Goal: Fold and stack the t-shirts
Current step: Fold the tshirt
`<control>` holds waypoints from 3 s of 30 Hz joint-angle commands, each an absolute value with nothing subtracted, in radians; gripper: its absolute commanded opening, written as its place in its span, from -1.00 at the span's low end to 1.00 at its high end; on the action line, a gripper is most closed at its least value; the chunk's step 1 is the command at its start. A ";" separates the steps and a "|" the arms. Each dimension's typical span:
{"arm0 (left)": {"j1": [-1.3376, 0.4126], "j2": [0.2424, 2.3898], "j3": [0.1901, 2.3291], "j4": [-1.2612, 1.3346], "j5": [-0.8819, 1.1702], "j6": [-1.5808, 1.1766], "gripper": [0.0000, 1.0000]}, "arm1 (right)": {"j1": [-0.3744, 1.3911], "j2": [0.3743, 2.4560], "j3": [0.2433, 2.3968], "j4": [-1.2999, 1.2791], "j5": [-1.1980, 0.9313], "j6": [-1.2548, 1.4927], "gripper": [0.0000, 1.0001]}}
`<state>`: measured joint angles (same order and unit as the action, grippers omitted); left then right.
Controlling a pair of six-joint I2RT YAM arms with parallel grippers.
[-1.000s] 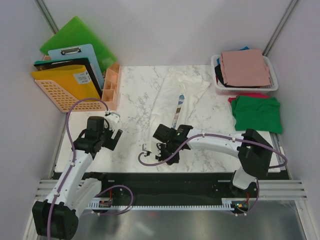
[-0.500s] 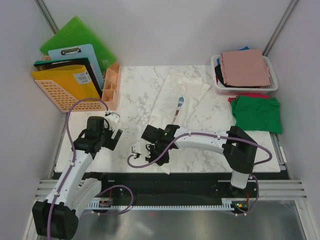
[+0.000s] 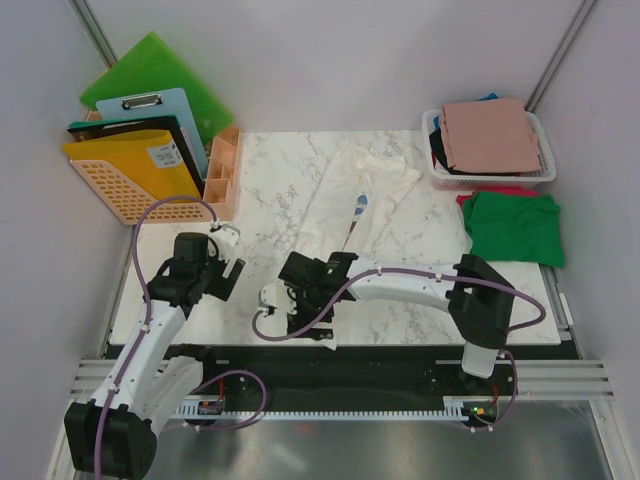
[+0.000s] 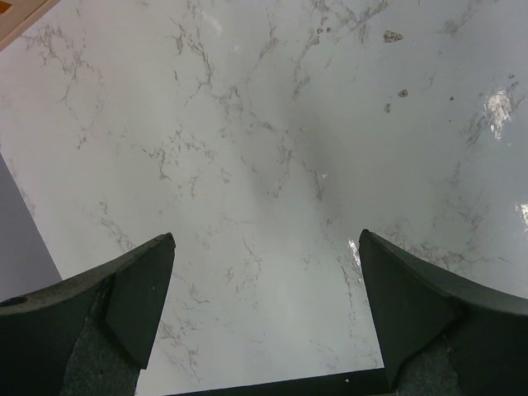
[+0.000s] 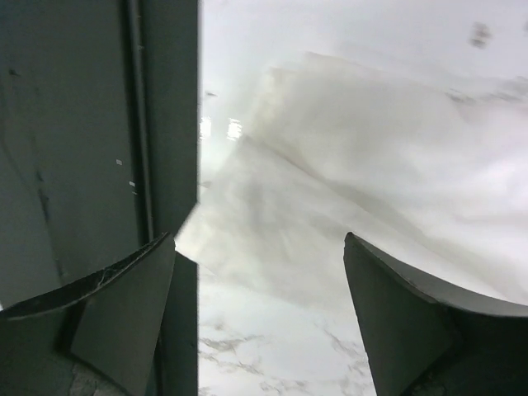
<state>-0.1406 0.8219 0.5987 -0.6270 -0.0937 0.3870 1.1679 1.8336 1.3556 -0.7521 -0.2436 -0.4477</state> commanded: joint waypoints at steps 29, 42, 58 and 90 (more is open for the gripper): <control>-0.137 0.801 0.600 -0.641 -0.068 0.425 1.00 | 0.574 2.140 1.813 -0.508 0.359 -0.184 0.48; -0.137 0.816 0.600 -0.635 -0.057 0.426 0.99 | 0.545 2.101 1.657 -0.502 0.391 -0.106 0.47; -0.137 0.827 0.598 -0.635 -0.051 0.428 0.99 | 0.545 2.214 1.712 -0.442 0.377 -0.103 0.11; -0.137 0.822 0.597 -0.635 -0.044 0.433 0.99 | 0.545 2.106 1.686 -0.428 0.417 -0.127 0.57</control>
<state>-0.1406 0.8249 0.5987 -0.6491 -0.0673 0.4023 0.5442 2.1670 1.6817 -0.4625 0.4088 -0.1356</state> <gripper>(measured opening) 0.996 0.767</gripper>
